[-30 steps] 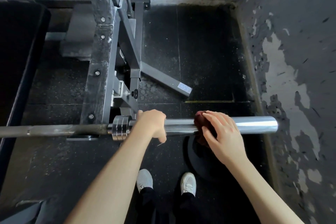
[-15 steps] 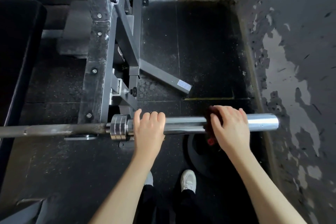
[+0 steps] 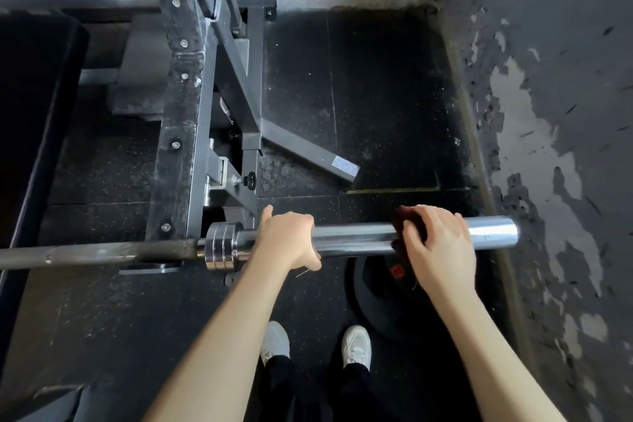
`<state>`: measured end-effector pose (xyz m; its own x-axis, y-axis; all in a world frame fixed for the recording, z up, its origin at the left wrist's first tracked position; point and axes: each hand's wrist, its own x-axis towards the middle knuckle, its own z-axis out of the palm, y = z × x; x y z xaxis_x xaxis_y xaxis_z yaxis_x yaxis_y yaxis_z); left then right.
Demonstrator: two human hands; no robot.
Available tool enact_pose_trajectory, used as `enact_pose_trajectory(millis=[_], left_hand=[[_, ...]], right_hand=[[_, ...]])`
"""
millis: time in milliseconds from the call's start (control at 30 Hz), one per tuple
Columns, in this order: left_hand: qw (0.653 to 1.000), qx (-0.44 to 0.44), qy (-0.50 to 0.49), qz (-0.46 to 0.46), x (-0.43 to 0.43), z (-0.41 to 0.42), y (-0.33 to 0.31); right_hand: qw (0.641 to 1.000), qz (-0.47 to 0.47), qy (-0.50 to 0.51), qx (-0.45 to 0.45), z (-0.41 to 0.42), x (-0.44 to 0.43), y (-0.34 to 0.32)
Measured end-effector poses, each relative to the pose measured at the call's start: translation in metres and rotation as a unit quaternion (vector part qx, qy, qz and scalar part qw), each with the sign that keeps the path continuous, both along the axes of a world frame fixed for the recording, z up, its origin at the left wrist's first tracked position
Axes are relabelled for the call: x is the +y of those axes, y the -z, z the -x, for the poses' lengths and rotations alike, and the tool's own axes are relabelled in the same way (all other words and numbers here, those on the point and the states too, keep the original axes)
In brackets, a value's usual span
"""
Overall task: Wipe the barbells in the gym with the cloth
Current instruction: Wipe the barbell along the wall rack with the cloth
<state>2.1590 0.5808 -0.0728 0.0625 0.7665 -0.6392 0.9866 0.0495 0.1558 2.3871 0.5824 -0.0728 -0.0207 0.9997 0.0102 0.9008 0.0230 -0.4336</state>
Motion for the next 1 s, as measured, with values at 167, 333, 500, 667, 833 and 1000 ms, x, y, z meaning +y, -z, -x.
enact_pose_trajectory(millis=[167,333,500,667,833,1000], left_hand=[[0.996,0.021,-0.011,-0.081,-0.013,-0.002,0.002],[0.973,0.049,-0.022,-0.224,-0.036,-0.012,0.011],[0.956,0.081,-0.046,-0.277,-0.044,-0.016,0.02],[0.994,0.054,-0.012,-0.09,-0.027,-0.01,-0.004],[0.999,-0.036,0.016,0.029,0.014,-0.029,-0.009],[1.0,-0.008,-0.002,-0.019,0.01,-0.04,-0.003]], right_hand=[[0.998,-0.004,-0.061,0.025,0.064,-0.021,0.004],[0.983,0.009,-0.183,0.021,0.016,-0.024,-0.003],[1.0,0.01,0.025,0.016,0.018,0.002,0.0],[0.989,-0.003,-0.134,0.064,0.023,-0.028,0.0],[0.995,-0.021,-0.099,0.01,-0.029,-0.011,-0.002],[0.998,-0.009,0.064,-0.006,0.008,0.008,0.003]])
